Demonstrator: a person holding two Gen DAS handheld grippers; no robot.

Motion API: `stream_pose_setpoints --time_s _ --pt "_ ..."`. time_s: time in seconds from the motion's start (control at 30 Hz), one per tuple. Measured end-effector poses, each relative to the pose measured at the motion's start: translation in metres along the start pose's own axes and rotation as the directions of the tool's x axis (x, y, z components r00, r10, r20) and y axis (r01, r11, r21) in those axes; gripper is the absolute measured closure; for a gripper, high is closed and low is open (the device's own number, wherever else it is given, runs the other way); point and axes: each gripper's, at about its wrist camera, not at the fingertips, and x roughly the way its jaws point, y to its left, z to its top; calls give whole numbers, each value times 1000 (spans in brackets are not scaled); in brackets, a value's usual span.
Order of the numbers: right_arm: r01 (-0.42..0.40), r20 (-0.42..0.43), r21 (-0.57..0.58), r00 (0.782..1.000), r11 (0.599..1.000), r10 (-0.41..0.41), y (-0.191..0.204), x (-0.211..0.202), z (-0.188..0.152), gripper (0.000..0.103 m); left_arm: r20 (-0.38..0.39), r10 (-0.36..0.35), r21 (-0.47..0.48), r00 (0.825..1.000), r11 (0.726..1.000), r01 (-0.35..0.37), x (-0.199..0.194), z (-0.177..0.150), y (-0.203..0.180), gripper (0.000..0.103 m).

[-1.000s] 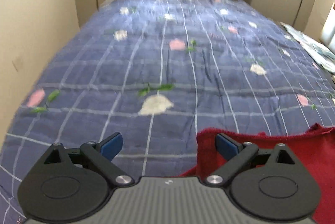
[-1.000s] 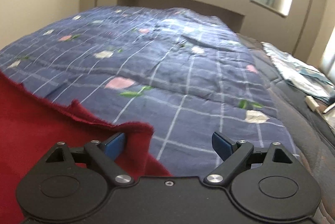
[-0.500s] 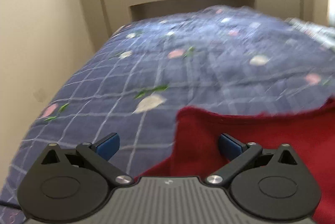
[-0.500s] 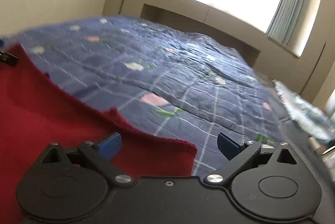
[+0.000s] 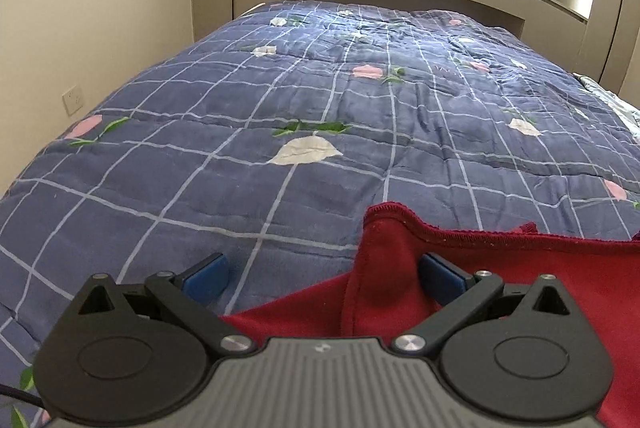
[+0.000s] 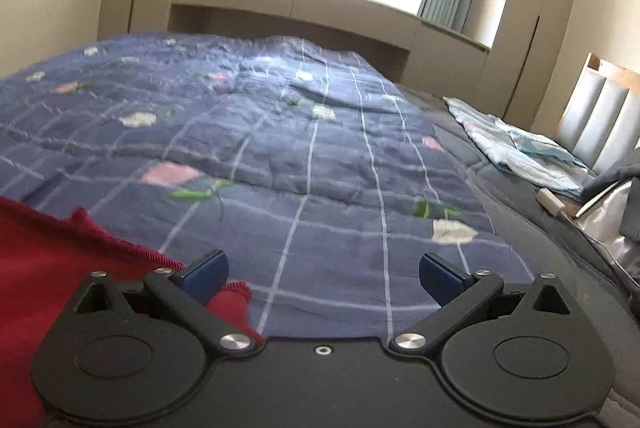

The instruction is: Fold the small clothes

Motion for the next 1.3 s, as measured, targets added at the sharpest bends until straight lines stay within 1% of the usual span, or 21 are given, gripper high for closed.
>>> stream_pose_setpoints --time_s 0.1,0.13,0.27,0.37,0.5,0.57,0.63,0.67,0.77,0.83,0.9,0.97,1.03,1.07,1.13,1.17,1.23,1.3 --pt "-1 33 -5 999 1000 1 -2 -22 10 2 19 15 -16 1000 1000 -15 -16 2 0 0" --pt "-19 41 -8 999 1000 19 -1 -34 13 1 33 20 -19 999 1000 -19 -24 2 -1 0" --pt "-124 59 -79 990 989 128 18 -84 20 1 78 -19 0 997 1000 19 -62 -9 -8 0" --pt "-199 70 -129 975 971 209 45 -121 15 1 121 -39 23 992 999 36 -96 -29 -17 0" --pt "-298 85 -176 945 938 316 95 -162 -3 1 152 27 42 988 999 -34 -123 -59 -25 0" --pt "-321 81 -213 935 923 344 120 -174 -16 1 154 60 42 986 997 -68 -131 -74 -24 0" --pt "-330 67 -249 932 911 356 141 -180 -28 1 141 88 33 986 995 -94 -133 -85 -20 0" --pt "-316 67 -272 936 909 345 151 -182 -36 1 132 100 21 986 994 -104 -133 -90 -17 0" --pt "-221 75 -295 965 930 253 162 -183 -51 1 103 118 -27 988 993 -116 -130 -105 -6 0" --pt "-194 76 -252 973 948 219 152 -181 -56 1 94 104 -69 990 993 -97 -126 -115 3 0" --pt "-152 82 -197 982 969 170 137 -183 -59 1 108 78 -105 991 992 -67 -127 -120 11 0" --pt "-101 82 -166 990 981 116 122 -182 -64 1 106 67 -121 992 991 -54 -126 -121 15 0" --pt "-49 76 -141 995 989 60 105 -177 -72 1 111 73 -112 991 992 -61 -126 -123 15 0" --pt "-36 74 -124 996 992 45 98 -176 -78 1 112 80 -104 990 992 -69 -126 -124 13 0" --pt "-40 63 -50 997 998 43 84 -175 -88 1 109 88 -96 990 992 -77 -124 -124 10 0" --pt "-37 54 -33 998 999 39 80 -174 -88 1 109 87 -97 990 992 -76 -123 -124 11 0" --pt "-38 40 -25 998 999 39 81 -171 -87 1 111 84 -100 990 992 -73 -123 -124 10 0" --pt "-34 53 -30 998 999 35 81 -173 -85 1 113 84 -101 990 992 -72 -124 -124 11 0"
